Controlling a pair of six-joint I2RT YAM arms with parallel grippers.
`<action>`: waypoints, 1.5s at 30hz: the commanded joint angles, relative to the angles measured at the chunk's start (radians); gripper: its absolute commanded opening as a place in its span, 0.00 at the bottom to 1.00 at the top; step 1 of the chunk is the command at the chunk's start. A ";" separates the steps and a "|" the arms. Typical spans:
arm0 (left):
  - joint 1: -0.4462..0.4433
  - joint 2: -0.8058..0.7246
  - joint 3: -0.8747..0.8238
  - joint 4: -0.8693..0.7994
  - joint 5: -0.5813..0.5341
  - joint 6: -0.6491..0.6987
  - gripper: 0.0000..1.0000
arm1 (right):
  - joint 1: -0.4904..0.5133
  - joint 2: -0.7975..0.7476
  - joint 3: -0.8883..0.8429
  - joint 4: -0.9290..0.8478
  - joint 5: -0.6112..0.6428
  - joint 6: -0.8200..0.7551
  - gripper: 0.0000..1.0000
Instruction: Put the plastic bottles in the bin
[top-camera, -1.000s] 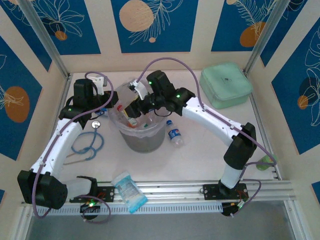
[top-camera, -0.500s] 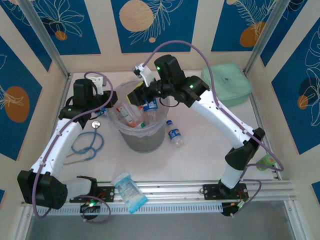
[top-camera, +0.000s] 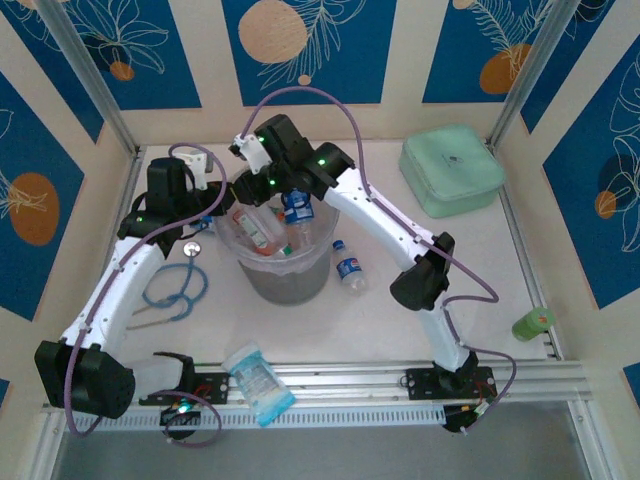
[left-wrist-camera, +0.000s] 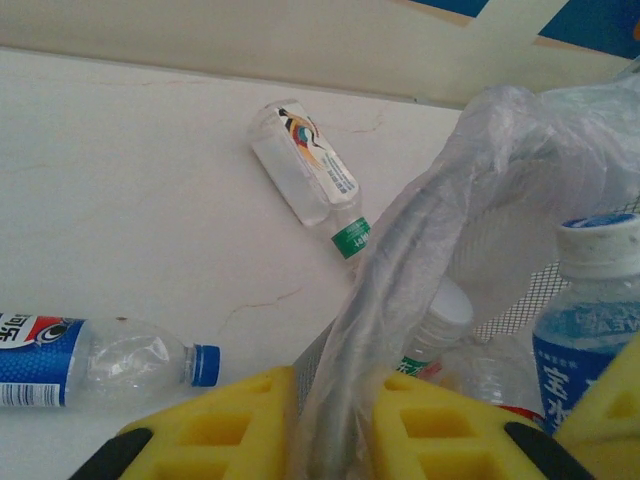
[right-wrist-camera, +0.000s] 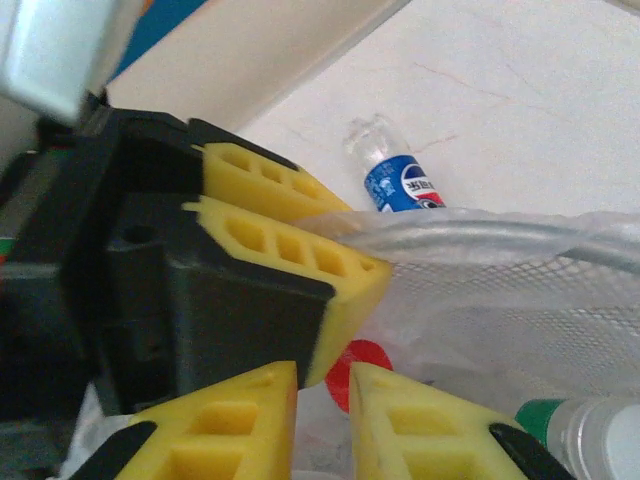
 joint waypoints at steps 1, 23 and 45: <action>0.008 0.011 -0.020 -0.063 -0.031 0.012 0.22 | 0.022 -0.080 -0.073 -0.086 0.008 -0.057 0.21; 0.009 0.021 -0.021 -0.064 -0.031 0.007 0.22 | 0.032 -0.413 -0.705 0.205 -0.117 -0.002 0.19; 0.009 0.014 -0.019 -0.065 -0.031 0.011 0.22 | -0.023 -0.392 -0.578 0.128 0.119 -0.001 0.22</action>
